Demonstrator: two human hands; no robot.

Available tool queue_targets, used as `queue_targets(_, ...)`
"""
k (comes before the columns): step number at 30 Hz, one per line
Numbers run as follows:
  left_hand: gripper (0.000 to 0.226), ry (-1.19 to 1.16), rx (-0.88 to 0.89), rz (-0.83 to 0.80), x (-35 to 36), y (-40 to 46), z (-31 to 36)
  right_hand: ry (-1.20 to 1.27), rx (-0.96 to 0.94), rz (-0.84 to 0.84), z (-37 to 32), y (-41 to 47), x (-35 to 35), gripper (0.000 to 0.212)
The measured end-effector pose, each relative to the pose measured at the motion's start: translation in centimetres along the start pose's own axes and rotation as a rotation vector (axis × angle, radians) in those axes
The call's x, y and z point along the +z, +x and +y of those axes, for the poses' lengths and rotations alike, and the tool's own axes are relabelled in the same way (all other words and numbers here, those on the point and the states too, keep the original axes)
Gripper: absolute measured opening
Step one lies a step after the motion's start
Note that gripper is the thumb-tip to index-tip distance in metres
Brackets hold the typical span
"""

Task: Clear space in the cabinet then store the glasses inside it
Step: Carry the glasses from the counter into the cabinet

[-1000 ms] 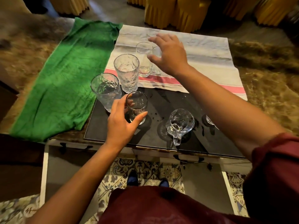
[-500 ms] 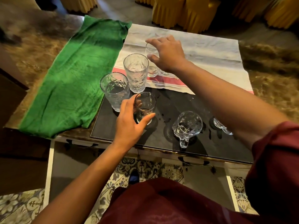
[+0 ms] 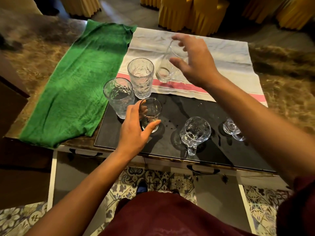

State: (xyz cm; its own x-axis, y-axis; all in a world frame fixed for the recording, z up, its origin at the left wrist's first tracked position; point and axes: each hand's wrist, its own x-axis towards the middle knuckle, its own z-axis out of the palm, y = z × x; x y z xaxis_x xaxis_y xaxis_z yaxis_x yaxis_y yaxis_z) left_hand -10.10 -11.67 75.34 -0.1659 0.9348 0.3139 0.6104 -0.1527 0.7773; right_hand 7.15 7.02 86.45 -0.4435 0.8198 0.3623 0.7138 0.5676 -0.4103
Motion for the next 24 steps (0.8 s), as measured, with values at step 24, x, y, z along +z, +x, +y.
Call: queue_targets(24, 0.068, -0.069, -0.033, 0.071, 1.1, 1.0, 1.5, 0.001, -0.016, -0.298, 0.0, -11.0, -0.3, 0.063)
